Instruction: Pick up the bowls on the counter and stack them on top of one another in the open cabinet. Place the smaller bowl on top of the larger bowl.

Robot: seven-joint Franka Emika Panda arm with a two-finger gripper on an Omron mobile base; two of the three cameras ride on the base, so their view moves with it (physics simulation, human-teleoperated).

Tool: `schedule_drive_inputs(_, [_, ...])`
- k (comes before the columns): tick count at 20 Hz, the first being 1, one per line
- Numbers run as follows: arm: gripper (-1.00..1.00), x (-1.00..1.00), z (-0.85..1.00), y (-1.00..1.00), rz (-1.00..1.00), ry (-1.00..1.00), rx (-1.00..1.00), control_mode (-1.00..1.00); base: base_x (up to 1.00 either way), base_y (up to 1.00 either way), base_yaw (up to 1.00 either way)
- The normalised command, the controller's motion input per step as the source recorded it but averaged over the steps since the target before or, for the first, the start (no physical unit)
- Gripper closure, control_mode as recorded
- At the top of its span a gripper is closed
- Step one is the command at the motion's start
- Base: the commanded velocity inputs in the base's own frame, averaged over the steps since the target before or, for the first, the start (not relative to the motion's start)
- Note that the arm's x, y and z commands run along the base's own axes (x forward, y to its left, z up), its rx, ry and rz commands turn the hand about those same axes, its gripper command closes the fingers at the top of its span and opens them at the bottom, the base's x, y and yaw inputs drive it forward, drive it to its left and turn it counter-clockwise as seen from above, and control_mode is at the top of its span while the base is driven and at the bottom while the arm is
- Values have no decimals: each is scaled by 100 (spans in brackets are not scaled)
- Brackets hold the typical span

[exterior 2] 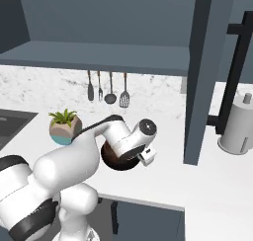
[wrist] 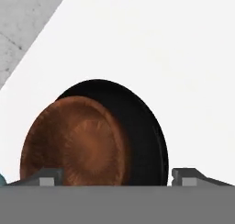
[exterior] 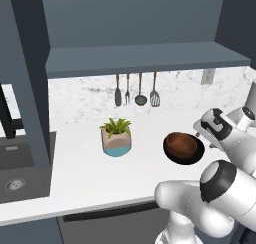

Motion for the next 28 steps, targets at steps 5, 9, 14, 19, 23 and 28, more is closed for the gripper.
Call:
schedule_drive_inputs(5, [-100, -26, 3, -28, -2, 9, 4, -100, 0, 0, 0])
schedule_drive_inputs(9, [-100, 0, -32, 0, 0, 2, -3, -100, 0, 0, 0])
schedule_drive_inputs(14, [-100, 1, -44, 0, 0, 3, 0, -100, 0, 0, 0])
schedule_drive_inputs(19, [-100, 12, -42, 2, 0, 6, 0, -100, 0, 0, 0])
schedule_drive_inputs(23, [-100, 36, -6, 2, 0, 5, 0, -100, 0, 0, 0])
schedule_drive_inputs(28, [-100, 17, -30, 3, 0, 8, -2, -100, 0, 0, 0])
